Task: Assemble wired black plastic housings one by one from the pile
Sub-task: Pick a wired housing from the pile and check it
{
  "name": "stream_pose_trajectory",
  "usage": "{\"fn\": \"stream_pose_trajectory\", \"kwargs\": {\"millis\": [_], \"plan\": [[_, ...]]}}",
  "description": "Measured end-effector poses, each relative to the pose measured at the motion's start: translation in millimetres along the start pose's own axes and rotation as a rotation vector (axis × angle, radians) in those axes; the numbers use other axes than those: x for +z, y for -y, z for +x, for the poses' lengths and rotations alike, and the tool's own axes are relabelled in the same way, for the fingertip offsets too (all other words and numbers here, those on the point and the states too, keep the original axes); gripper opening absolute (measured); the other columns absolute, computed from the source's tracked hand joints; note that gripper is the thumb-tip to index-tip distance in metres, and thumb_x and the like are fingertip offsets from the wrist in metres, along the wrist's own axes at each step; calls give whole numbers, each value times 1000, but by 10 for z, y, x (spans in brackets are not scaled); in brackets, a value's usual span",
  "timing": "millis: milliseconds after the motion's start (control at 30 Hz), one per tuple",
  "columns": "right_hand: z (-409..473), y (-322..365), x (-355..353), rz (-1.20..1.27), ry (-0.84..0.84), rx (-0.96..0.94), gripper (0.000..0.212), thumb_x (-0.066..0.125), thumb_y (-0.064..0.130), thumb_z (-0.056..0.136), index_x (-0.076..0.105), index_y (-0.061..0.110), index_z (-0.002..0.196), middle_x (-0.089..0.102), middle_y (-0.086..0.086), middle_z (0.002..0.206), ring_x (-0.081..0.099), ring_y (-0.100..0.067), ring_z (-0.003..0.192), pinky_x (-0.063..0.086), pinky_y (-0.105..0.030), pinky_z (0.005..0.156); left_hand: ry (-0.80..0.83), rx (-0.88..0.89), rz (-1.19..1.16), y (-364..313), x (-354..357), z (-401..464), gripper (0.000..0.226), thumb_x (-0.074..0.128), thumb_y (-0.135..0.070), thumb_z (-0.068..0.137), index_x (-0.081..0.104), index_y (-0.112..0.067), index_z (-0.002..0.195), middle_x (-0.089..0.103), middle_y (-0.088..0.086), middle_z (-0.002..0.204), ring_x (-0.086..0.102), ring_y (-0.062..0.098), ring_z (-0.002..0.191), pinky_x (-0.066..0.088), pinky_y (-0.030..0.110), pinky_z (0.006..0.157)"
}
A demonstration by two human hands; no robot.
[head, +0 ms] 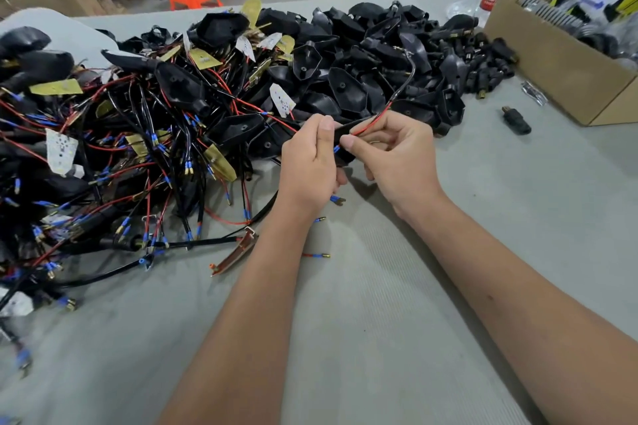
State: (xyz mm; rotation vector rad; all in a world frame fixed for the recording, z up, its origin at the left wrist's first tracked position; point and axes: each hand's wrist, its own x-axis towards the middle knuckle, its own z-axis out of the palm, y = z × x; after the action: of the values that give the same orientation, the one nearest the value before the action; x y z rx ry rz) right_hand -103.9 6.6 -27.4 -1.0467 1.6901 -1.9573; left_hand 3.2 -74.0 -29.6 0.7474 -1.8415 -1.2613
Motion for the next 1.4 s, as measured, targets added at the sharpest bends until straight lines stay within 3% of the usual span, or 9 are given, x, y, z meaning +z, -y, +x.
{"fn": "stream_pose_trajectory", "kwargs": {"millis": [133, 333, 600, 700, 833, 1033, 1233, 1333, 1400], "plan": [[-20, 6, 7, 20, 66, 17, 15, 85, 9, 81, 72, 15, 80, 72, -1, 64, 55, -10, 40, 40, -22, 39, 26, -44, -138, -36, 2, 8, 37, 31, -28, 113, 63, -12, 104, 62, 4, 75, 57, 18, 51, 45, 30, 47], [-8, 11, -22, 75, 89, 20, 8, 73, 4, 92, 71, -3, 90, 73, -14, 72, 47, -14, 37, 39, -22, 40, 131, -199, -429, -92, -63, 23, 37, 32, -12, 112, 67, -2, 122, 72, 16, 109, 70, 17, 84, 59, 31, 63], [-19, 13, -18, 17, 86, -3, 24, 61, 19, 102, 77, 10, 87, 63, 8, 60, 45, -4, 46, 35, -17, 45, 112, -182, -425, -77, -62, 46, 30, 37, -4, 110, 64, -4, 123, 60, 26, 127, 68, 25, 106, 62, 35, 75], [-9, 26, -12, -36, 45, -13, 28, 60, 21, 103, 77, 12, 83, 56, 12, 68, 48, -7, 55, 41, -22, 53, 75, -175, -407, -55, -36, 37, 17, 46, -6, 108, 62, -1, 107, 62, 19, 105, 67, 27, 100, 63, 36, 75], [5, -8, -10, -189, -47, -65, 20, 65, 17, 96, 72, 8, 79, 60, -11, 83, 61, -28, 80, 56, -50, 74, 110, -154, -378, -41, -49, 30, 14, 53, 1, 103, 67, -1, 100, 70, 15, 91, 70, 26, 91, 63, 43, 81], [31, -29, -63, -147, -136, -44, 10, 67, 8, 87, 68, 16, 82, 64, -8, 71, 54, -23, 59, 50, -41, 56, 208, -43, -222, -86, -107, -14, 41, 68, 17, 83, 72, -9, 115, 75, 2, 102, 69, 11, 90, 55, 23, 83], [35, -22, -58, -67, -85, -17, 8, 73, 6, 87, 75, 12, 82, 70, -5, 67, 59, -14, 56, 49, -27, 52, 160, -19, -87, -64, -136, -22, 58, 83, 12, 72, 71, -29, 111, 69, -9, 81, 64, 9, 71, 57, 21, 74], [31, -24, -80, -39, -59, -31, 9, 72, 11, 91, 75, 13, 84, 70, -1, 66, 61, -15, 52, 47, -22, 49, 159, -64, -131, -63, -152, -23, 52, 84, 11, 73, 72, -25, 108, 74, -4, 76, 70, 12, 69, 60, 26, 73], [33, -43, -87, -68, -93, -54, 7, 74, 15, 91, 76, 14, 84, 71, -3, 69, 63, -22, 55, 52, -30, 53, 158, -129, -189, -85, -157, -25, 43, 83, 11, 75, 72, -19, 104, 74, -3, 70, 73, 17, 66, 63, 30, 72]]}}
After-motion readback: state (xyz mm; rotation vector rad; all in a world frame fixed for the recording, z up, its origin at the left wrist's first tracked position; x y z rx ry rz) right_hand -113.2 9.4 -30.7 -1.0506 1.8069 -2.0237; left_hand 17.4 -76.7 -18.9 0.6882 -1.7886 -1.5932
